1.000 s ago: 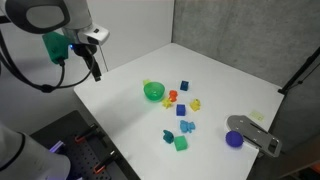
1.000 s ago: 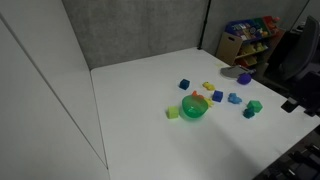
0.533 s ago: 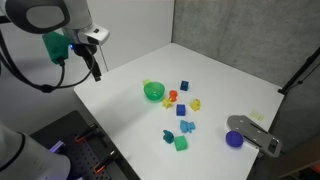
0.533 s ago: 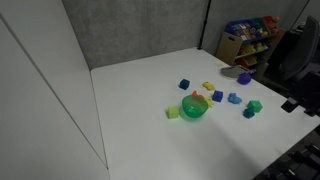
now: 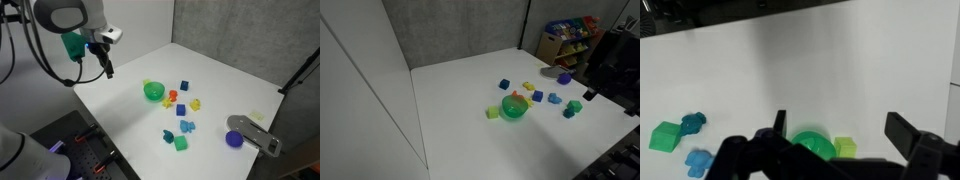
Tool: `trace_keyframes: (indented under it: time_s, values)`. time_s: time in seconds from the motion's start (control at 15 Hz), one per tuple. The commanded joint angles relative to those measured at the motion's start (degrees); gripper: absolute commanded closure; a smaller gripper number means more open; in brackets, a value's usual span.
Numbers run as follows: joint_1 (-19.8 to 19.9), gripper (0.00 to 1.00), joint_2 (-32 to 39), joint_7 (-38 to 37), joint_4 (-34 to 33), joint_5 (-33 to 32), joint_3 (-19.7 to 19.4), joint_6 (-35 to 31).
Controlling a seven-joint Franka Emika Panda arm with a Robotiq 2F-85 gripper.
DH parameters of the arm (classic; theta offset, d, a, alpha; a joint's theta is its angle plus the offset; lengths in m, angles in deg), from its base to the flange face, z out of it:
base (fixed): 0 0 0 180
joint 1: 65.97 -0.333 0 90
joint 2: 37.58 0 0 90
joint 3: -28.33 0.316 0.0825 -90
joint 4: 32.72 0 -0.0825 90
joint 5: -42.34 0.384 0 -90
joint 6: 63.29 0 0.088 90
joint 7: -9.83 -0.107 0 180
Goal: Pick up the blue horse shaped toy from the table and put it in the green bowl
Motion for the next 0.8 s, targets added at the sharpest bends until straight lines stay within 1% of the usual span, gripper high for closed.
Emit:
trace_keyframes:
  time_s: [0.0,0.2,0.33,0.6,0.73]
  values:
    - [1.9,0.0,11.1,0.0,-8.0,-2.4,-0.5,-2.4]
    - [3.3,0.0,19.1,-0.7,-13.5,-4.7,-1.1,-3.5]
    - [4.1,0.0,23.9,-0.7,-17.0,-6.2,-2.1,-2.8]
    - [5.6,0.0,33.0,-1.1,-22.5,-8.8,-5.1,-1.8]
    - [6.1,0.0,36.6,-2.1,-24.1,-9.9,-6.7,-2.7]
